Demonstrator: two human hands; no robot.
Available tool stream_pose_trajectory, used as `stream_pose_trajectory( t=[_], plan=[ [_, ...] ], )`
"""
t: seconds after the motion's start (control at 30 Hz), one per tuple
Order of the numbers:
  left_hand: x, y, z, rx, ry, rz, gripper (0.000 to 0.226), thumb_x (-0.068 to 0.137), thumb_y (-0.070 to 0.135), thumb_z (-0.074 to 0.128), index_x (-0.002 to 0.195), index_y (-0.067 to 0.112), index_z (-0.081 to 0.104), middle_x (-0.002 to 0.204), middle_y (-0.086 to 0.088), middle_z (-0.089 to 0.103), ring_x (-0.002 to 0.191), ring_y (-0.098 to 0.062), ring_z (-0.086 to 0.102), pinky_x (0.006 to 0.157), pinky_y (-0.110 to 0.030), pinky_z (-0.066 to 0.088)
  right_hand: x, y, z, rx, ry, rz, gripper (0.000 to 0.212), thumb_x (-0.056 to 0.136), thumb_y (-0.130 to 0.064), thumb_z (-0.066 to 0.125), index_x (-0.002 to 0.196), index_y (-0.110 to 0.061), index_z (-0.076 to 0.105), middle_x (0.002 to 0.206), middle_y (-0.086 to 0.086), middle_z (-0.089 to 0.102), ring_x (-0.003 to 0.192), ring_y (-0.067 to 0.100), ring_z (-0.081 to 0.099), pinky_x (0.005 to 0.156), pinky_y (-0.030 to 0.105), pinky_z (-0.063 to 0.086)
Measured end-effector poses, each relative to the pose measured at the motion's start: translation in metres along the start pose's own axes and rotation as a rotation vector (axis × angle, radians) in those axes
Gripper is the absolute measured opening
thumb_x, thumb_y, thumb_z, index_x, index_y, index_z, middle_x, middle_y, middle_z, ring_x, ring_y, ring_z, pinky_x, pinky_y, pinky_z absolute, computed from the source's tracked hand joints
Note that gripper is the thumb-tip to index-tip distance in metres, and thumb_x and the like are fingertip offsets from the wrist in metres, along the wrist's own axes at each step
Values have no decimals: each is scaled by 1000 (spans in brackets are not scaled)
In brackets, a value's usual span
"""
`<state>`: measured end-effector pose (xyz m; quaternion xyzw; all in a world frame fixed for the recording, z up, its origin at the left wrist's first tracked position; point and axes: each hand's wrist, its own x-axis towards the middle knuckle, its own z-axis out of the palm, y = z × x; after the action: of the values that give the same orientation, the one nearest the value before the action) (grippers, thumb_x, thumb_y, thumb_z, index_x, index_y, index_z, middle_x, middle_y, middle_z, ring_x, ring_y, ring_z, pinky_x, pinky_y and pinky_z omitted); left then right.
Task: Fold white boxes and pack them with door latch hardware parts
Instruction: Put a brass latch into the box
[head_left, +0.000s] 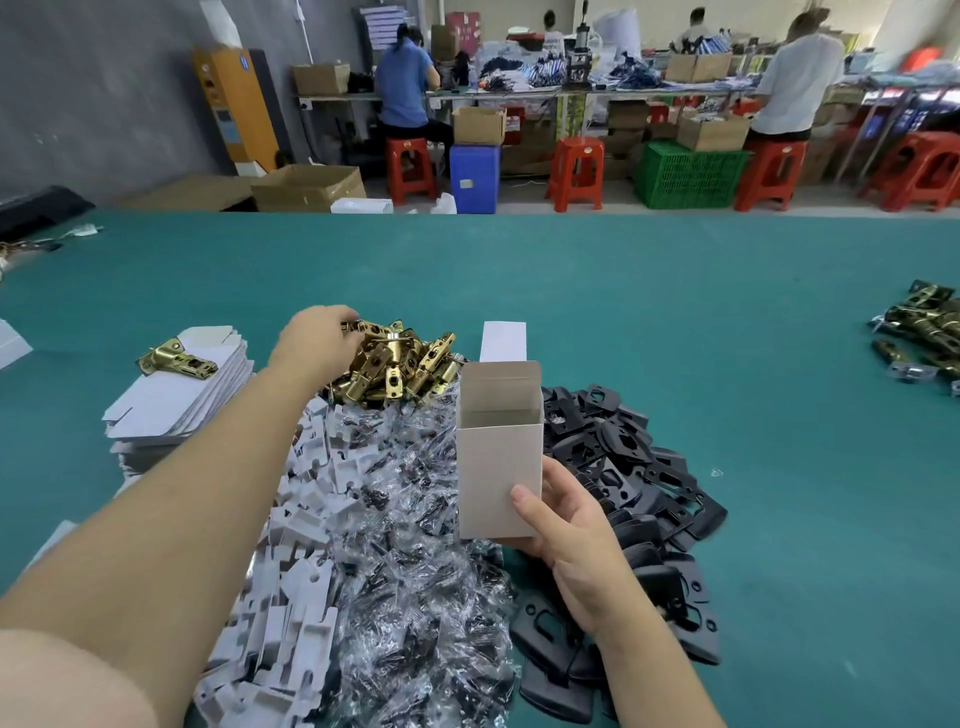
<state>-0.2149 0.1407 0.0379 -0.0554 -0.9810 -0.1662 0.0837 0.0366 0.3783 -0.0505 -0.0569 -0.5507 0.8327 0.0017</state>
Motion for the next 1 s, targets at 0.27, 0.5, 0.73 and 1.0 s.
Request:
stream_pose_trajectory(
  t=[0.27, 0.5, 0.73, 1.0],
  plan=[
    [-5, -7, -5, -48, 195, -193, 7, 96, 21, 61, 97, 27, 65, 102, -5, 73, 89, -30, 64, 72, -39, 55, 2, 3, -2, -21, -18, 12, 51, 85, -26, 74, 134, -18, 61, 121, 6, 74, 115, 24, 70, 91, 39, 60],
    [-13, 16, -46, -82, 359, -30, 27, 97, 19, 64, 122, 14, 71, 117, -9, 74, 113, -34, 63, 96, -42, 49, 2, 4, -1, -45, -5, 13, 57, 85, -33, 79, 136, -19, 60, 123, 6, 73, 117, 26, 69, 94, 42, 58],
    [-62, 67, -125, -394, 313, 351, 18, 92, 13, 73, 110, 15, 77, 90, 2, 74, 70, 4, 61, 70, -7, 46, 2, 5, 2, -49, -16, 16, 54, 87, -28, 74, 137, -18, 58, 123, 7, 73, 116, 26, 69, 97, 45, 58],
    [-140, 102, -128, -574, 78, 507, 17, 89, 11, 76, 103, 20, 77, 85, 16, 75, 72, 0, 68, 69, -11, 52, -3, -2, 7, -2, -60, -5, 52, 86, -34, 78, 134, -20, 63, 127, 9, 71, 115, 26, 68, 99, 48, 56]
  ],
)
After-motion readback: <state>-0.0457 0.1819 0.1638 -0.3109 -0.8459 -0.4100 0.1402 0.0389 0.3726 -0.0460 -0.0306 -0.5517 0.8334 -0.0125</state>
